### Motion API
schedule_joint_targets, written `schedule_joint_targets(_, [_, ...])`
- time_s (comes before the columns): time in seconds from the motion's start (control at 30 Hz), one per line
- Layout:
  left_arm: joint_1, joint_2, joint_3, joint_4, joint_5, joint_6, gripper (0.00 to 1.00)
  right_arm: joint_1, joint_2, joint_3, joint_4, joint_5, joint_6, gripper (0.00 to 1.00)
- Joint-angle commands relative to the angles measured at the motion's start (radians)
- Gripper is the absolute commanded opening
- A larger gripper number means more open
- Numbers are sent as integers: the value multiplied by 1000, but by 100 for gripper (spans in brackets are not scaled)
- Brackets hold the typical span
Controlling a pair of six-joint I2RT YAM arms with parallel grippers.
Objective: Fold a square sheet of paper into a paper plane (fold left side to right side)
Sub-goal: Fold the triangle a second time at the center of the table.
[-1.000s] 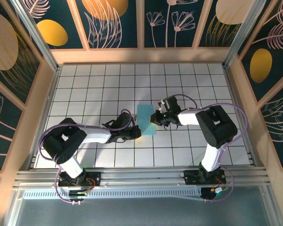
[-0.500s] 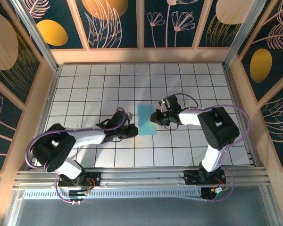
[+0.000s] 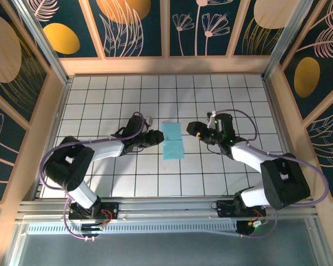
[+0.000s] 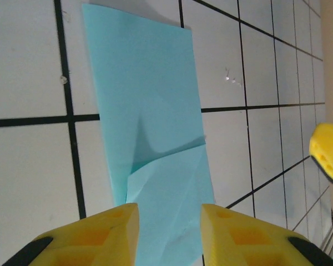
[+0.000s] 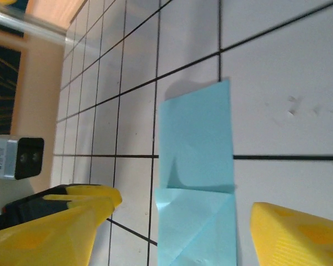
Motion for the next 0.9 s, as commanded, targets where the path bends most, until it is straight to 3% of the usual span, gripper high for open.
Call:
schedule_joint_targets(0.0, [8, 82, 50, 31, 48, 40, 34, -30, -43, -65, 146, -49, 57, 77])
schedule_joint_targets(0.4, [8, 181, 127, -51, -4, 98, 32, -53, -71, -112, 122, -66, 46, 77])
schedule_joint_targets(0.73, [7, 197, 117, -18, 32, 91, 8, -57, -43, -100, 139, -103, 45, 77])
schedule_joint_targets(0.87, [8, 154, 93, 21, 24, 90, 0, -53, -11, -93, 162, -151, 47, 71])
